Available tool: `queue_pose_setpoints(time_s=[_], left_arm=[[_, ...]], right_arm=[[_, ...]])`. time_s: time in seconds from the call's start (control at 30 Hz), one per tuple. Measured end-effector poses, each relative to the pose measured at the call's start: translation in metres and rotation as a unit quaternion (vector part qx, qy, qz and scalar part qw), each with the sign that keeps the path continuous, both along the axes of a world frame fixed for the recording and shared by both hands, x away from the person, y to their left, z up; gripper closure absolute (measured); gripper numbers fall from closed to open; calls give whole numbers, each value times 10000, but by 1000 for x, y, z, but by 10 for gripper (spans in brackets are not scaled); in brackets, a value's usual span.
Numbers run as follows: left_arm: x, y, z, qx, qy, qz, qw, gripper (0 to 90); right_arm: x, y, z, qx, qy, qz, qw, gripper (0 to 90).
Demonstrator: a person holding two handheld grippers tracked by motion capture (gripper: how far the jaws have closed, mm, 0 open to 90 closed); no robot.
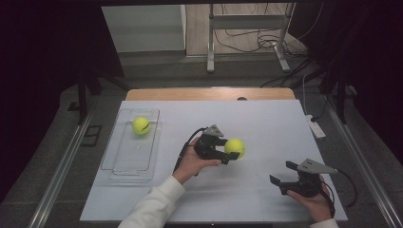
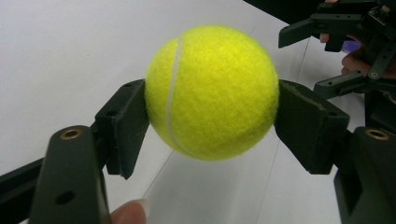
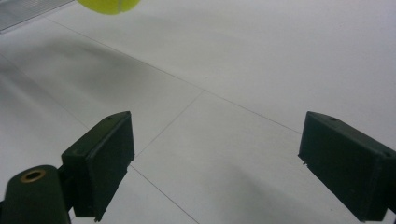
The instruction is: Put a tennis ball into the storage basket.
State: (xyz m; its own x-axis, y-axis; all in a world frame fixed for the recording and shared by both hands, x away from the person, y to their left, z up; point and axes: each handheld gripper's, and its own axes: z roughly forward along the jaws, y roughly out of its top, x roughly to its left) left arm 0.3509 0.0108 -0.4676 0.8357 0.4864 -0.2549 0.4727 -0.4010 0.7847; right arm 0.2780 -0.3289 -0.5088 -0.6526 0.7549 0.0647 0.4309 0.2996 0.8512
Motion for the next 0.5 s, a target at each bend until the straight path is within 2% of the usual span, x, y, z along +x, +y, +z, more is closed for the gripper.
queue_pose_setpoints(time_s=[0.5], left_arm=[[-8,18,6,-47,-84,117,9999,293]], right_arm=[[0,0,0,-13,2,0,10000,107]])
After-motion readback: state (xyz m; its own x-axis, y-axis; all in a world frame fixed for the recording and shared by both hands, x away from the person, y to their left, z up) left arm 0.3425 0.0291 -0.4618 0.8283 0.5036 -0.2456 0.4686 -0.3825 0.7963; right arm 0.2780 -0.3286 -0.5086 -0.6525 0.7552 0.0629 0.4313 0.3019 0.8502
